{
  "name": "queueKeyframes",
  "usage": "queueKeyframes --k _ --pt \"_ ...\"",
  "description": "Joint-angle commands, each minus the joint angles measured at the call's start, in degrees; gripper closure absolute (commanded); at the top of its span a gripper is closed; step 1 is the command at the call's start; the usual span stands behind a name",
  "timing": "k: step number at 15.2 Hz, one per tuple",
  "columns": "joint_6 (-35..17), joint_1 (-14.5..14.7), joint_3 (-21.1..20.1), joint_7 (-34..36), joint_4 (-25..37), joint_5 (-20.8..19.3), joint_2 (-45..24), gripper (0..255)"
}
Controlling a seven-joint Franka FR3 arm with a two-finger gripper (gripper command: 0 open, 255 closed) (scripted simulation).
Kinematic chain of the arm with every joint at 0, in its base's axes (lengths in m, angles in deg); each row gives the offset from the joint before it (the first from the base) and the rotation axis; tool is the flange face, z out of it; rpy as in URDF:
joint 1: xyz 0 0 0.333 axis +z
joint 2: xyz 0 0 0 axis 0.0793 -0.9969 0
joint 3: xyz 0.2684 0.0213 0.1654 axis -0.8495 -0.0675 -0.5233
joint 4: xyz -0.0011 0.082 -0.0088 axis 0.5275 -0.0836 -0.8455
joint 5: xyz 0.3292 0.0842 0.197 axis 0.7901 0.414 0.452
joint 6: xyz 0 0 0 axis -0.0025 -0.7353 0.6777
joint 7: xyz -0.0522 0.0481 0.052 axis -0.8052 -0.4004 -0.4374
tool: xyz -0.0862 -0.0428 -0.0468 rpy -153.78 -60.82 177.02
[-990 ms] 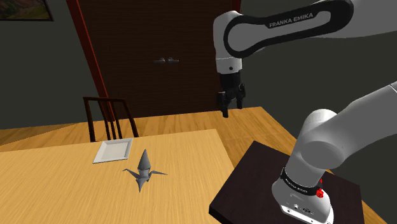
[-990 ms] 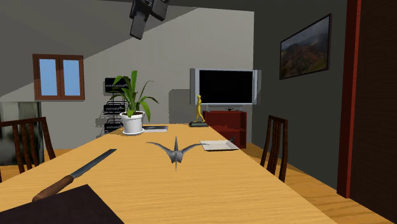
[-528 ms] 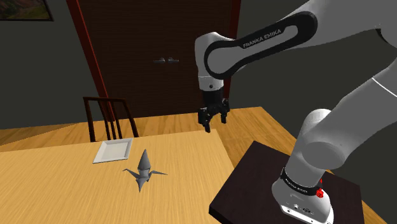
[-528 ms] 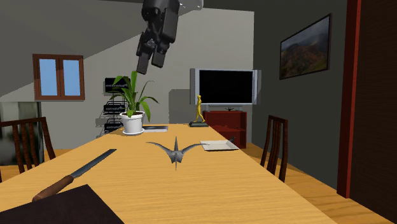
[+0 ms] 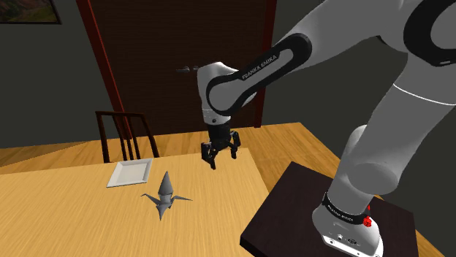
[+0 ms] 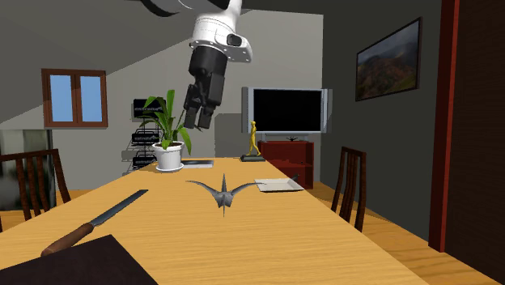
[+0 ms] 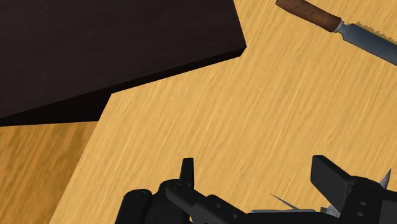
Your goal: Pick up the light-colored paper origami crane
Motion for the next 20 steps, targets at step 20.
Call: queueKeyframes --k 20 --pt "-12.16 9.48 -0.34 19.61 37.55 -7.97 -46.46 0"
